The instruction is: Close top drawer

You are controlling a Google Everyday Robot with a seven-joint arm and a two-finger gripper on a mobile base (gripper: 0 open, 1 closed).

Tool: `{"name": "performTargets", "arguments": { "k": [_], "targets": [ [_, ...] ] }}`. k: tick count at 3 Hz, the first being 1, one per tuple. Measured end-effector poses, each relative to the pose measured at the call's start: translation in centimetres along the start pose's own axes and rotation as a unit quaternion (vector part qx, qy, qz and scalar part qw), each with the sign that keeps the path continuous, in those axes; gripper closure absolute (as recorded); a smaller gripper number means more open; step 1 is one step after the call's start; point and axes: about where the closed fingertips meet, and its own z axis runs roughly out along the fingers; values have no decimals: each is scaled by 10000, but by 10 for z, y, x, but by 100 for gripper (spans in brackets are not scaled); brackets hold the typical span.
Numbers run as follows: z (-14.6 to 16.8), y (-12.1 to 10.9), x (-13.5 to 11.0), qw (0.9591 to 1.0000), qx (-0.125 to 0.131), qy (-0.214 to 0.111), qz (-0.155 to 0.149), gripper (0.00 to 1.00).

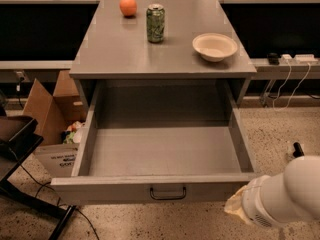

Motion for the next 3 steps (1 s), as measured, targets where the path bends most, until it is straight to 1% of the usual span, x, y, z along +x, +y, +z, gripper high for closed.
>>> {"name": "performTargets", "arguments": {
  "k": [1, 2, 3],
  "targets": [
    [48, -6, 8, 9998, 135, 5, -110, 100],
    [55, -21, 5, 9976, 607, -27, -346, 100],
    [40, -36, -3, 9917, 1164, -153, -533, 100]
  ]
}}
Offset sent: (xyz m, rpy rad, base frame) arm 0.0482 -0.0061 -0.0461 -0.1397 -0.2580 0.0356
